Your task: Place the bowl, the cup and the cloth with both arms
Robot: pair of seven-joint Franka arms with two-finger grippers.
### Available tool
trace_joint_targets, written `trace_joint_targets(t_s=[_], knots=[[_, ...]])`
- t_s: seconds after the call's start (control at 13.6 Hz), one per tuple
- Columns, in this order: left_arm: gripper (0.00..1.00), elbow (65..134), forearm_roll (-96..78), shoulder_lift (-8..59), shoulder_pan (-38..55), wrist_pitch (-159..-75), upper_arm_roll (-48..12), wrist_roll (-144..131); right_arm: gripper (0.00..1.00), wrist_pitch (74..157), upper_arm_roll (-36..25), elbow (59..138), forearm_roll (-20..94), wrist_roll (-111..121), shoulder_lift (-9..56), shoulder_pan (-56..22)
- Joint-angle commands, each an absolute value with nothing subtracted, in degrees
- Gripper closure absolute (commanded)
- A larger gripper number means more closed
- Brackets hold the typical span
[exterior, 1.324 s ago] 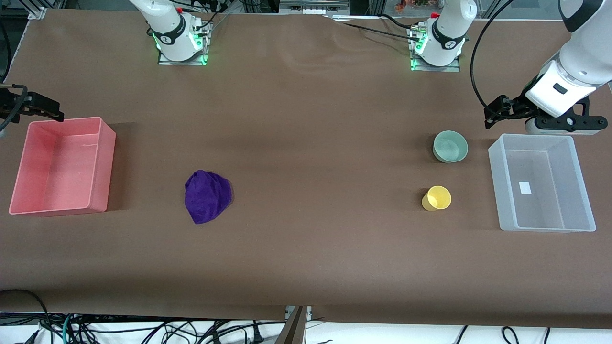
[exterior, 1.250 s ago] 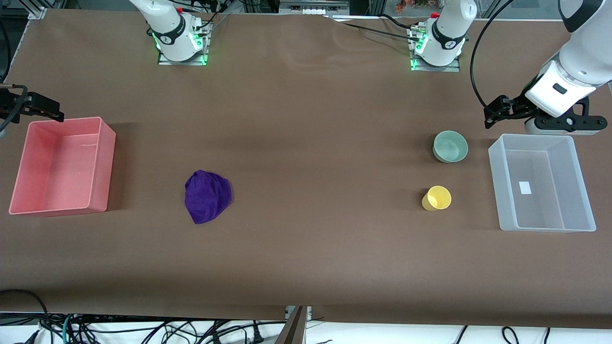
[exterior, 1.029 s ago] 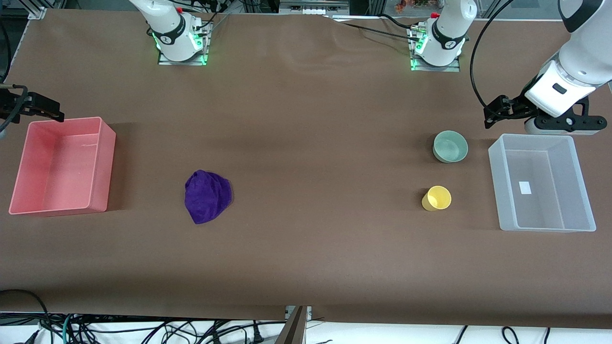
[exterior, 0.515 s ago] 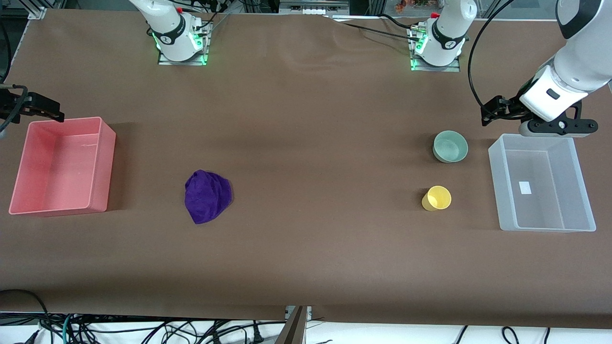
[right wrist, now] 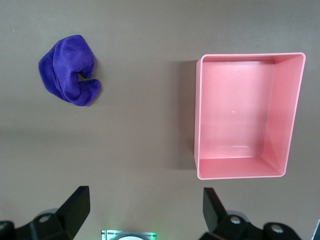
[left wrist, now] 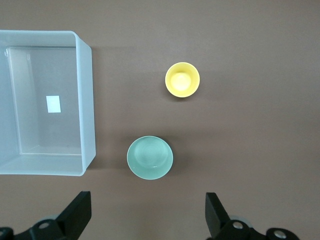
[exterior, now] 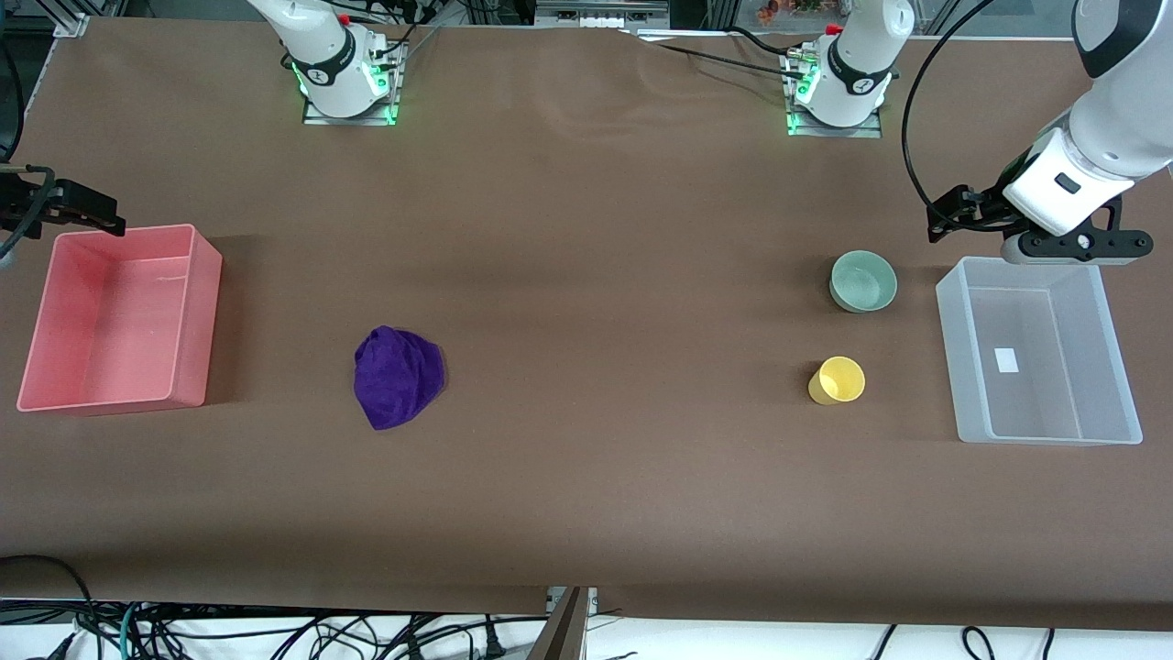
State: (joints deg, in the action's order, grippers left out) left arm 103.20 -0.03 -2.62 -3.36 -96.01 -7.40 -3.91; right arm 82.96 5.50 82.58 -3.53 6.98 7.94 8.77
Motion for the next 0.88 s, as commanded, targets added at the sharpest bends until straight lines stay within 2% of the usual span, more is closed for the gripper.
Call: trace_joint_targets(t_s=[0.0,0.29,0.51,0.66,0.81], knots=[[0.00,101.3,-0.6,-0.2,-6.1,-94.7,-7.3,3.1,0.00,84.1,5.6,81.7,-3.0,7.6,9.6,8.8],[0.00,101.8,1.4,5.0,-8.4,-94.3,-7.3,15.3,0.00,85.5,6.0,83.0,-2.5,7.6,10.8,8.2],[0.00,104.8,3.5,10.2,-8.4,-96.7,-7.7,21.0,0.00,86.4,6.1,85.2,-2.3,7.6,12.9,7.4],[0.00,109.7,3.6,11.7,-8.5,-104.3,-7.7,29.0,0.00,93.5,6.2,90.2,0.1,6.9,13.3,4.9],[0.00,117.2,3.6,12.0,-9.0,-115.3,-7.7,36.6,0.00,101.0,6.2,94.0,0.9,5.2,13.9,2.6]])
